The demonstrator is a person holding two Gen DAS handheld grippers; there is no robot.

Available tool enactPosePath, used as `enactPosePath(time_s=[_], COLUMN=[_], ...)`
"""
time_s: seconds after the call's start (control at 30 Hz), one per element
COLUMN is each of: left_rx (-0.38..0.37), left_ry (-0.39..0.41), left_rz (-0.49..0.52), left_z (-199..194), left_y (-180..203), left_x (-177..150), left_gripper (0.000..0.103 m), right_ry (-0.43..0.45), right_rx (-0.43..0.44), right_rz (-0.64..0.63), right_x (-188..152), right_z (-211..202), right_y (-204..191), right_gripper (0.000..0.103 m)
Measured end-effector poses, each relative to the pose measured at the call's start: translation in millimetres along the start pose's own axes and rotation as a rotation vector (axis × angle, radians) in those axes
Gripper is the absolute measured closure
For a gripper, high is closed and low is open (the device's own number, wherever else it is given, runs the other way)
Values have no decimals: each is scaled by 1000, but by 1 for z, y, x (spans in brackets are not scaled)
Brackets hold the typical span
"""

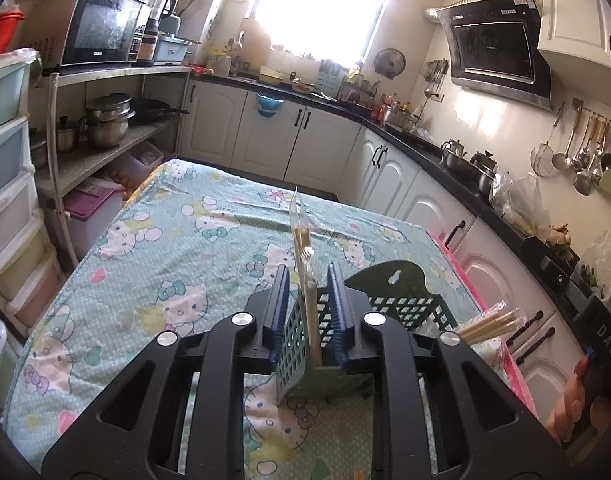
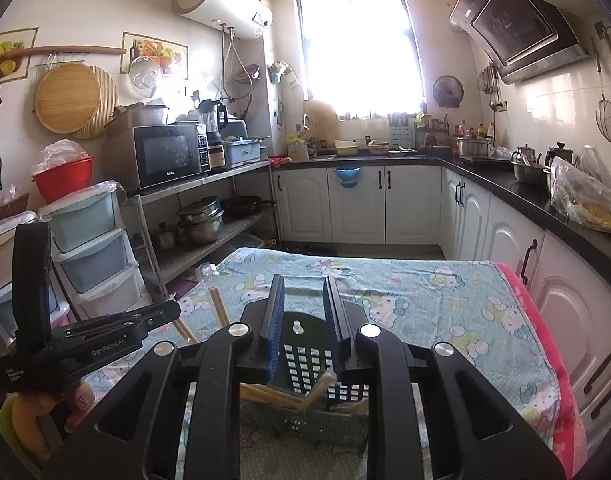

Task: Organize utensils
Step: 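Lower the left tool's chopsticks into the holder while the right tool lowers its chopsticks in, then open both tools releasing the chopsticks into the holder and pull back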

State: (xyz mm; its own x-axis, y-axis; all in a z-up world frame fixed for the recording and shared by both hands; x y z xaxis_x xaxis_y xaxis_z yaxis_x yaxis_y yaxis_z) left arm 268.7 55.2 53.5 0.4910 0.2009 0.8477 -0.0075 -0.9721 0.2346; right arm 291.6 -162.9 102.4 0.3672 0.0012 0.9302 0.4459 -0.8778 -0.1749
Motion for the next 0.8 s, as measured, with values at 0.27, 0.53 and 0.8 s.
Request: enactPosePath(time_s=[0.27,0.53,0.8], left_rx=[-13,-25,-42], left_ry=[-10,-16,-33], left_rz=[-1,-1,1], left_z=[-6,-13,-22], left_y=[1,2,2], left_x=[-6,-11,-20], left_gripper=[74,59,44], right_ry=[-25,-44,-82], right_rx=[2,3,1], right_rz=[18,33,49], right_x=[-11,-25,-46], right_z=[-11,-21,-29], right_y=[6,10,14], right_gripper=[73,62,56])
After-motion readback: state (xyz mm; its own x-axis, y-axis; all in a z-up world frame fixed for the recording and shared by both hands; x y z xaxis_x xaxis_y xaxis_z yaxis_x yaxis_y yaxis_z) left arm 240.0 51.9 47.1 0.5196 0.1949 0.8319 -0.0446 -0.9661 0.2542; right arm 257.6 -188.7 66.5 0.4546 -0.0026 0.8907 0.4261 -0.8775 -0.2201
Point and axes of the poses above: each gripper's, at about its wrist camera, not at the fingertips, and z roughly the way its jaws point, y to its right, x to its top, the point moved 6 cm from there along z, roughly the way its jaws point, and after that the axes turned 5 degrees about z, right-handed, at the moved point
